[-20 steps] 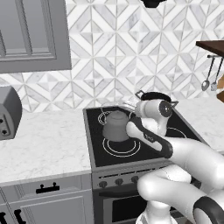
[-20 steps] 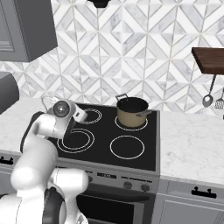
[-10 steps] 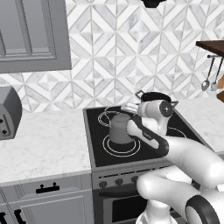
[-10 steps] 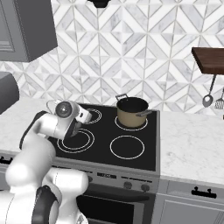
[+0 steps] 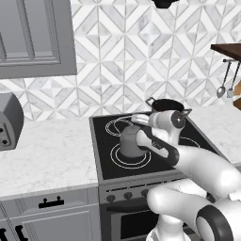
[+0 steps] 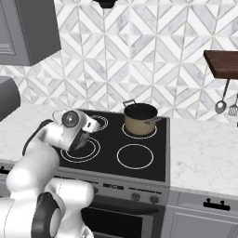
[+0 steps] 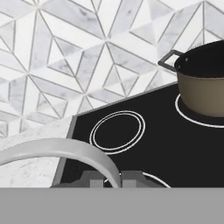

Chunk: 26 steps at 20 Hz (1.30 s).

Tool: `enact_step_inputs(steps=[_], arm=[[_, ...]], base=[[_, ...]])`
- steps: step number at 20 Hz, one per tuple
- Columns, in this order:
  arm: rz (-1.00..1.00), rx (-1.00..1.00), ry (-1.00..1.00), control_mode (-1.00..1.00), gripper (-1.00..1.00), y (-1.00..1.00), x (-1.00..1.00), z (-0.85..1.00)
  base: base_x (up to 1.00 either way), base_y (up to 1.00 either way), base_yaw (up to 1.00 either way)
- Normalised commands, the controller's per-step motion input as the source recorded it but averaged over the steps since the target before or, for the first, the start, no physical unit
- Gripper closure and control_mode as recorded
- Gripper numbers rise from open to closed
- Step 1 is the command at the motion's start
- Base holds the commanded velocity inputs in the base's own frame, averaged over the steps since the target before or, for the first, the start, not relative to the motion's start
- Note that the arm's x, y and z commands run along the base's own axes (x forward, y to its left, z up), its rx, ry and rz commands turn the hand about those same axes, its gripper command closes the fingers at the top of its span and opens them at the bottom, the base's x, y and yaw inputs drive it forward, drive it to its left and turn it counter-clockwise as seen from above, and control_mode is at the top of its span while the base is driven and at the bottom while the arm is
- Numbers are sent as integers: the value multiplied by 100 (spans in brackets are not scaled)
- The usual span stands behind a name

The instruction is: Pick the kettle from the counter and place it on a stove burner. Then turn the burner on.

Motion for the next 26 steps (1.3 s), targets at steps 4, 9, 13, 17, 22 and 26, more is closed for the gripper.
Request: enact_step_inputs(steps=[4,9,13,17,22,26], arm=[[0,-2,0,-100,100,-4,12,-22],[0,-3,0,-100,100,0,30,-26],[0,-2,0,-100,100,0,24,-28],[0,-3,0,-100,100,0,16,-28],[0,-3,0,-100,100,0,11,-23],[0,-2,0,-100,100,0,9,-18]], base=[[0,0,0],[0,0,0],[0,0,0],[0,0,0],[0,0,0],[0,0,0]])
